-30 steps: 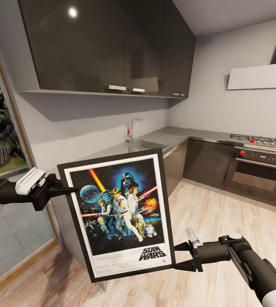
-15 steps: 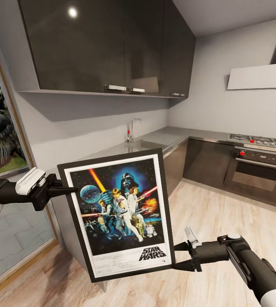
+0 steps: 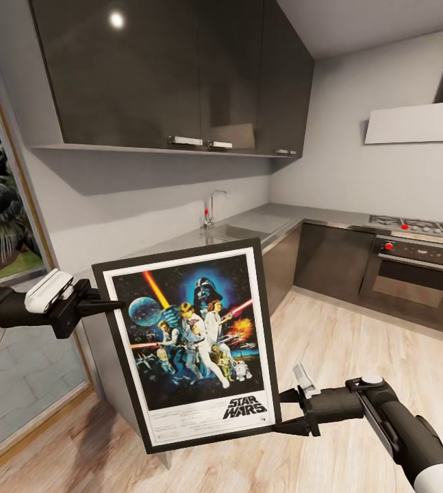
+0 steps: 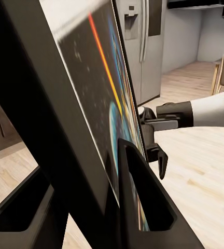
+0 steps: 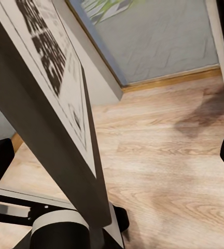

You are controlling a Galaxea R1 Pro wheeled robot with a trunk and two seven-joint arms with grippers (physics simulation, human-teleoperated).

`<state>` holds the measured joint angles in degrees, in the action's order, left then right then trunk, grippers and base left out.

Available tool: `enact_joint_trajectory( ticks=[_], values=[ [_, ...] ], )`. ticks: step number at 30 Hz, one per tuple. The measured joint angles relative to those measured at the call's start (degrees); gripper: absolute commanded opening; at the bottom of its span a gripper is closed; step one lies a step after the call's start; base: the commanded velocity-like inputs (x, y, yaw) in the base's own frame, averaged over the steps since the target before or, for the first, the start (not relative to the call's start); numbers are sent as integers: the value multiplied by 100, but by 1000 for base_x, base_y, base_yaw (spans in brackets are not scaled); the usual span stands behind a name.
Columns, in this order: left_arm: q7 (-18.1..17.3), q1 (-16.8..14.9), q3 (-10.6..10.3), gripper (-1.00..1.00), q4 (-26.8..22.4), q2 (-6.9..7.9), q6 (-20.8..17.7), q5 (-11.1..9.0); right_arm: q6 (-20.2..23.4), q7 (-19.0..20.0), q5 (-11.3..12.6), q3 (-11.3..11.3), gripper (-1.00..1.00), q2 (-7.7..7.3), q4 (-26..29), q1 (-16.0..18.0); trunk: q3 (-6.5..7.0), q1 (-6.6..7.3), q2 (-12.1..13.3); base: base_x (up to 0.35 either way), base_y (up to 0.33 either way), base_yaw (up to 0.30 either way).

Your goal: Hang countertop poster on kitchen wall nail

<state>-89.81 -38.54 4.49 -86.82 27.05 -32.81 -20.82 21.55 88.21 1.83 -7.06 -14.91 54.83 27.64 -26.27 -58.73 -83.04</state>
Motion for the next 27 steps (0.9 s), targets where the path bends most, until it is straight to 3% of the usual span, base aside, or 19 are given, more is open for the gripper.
enact_joint_trajectory(
  ticks=[27],
  values=[
    [0,0,0,-100,6,0,0,0,-26,12,0,-9,100,3,0,-4,0,0,0,0,0,0]
  ],
)
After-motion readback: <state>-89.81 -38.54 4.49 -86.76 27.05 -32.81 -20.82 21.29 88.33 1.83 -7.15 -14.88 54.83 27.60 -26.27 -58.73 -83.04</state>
